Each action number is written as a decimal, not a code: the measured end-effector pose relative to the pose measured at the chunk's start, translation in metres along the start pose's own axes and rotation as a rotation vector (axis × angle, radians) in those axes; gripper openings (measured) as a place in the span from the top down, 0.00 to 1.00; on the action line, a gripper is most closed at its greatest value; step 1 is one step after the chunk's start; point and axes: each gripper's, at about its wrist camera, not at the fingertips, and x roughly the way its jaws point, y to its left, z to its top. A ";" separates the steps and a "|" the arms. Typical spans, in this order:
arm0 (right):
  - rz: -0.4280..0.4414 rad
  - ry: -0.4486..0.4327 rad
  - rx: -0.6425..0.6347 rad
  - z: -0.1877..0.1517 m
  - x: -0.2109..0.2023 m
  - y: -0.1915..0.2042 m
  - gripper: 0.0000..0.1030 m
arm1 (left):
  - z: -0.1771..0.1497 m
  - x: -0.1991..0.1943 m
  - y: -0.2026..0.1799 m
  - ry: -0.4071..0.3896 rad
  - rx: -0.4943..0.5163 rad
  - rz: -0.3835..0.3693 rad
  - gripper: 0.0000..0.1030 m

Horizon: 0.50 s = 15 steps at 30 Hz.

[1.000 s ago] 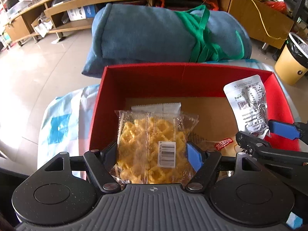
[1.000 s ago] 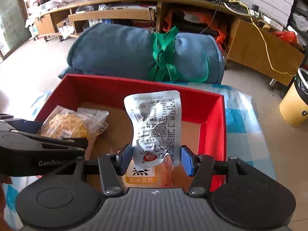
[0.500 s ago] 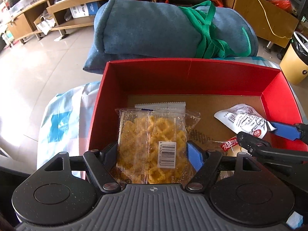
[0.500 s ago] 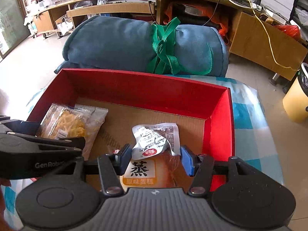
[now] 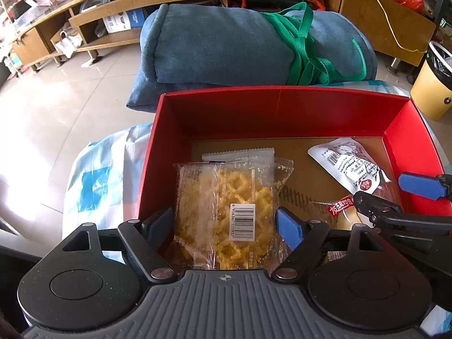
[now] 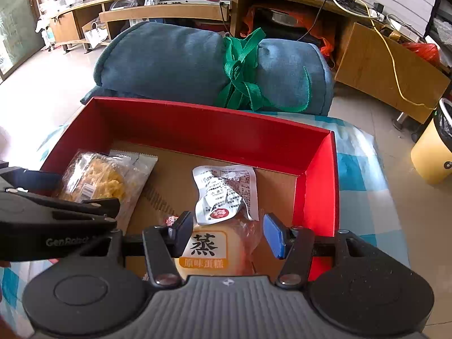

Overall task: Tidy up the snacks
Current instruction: 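Lower the waffle bag into the box with the left tool while the right tool releases the foil packet, then withdraw both tools from the box back over the loose snacks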

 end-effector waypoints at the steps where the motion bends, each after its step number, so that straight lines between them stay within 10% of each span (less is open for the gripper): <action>1: -0.002 0.000 -0.001 0.000 -0.001 0.000 0.52 | 0.000 -0.001 0.000 -0.001 0.001 0.000 0.18; 15: -0.007 -0.042 0.005 -0.001 -0.021 0.000 0.52 | -0.004 -0.017 0.002 -0.026 -0.004 -0.012 0.17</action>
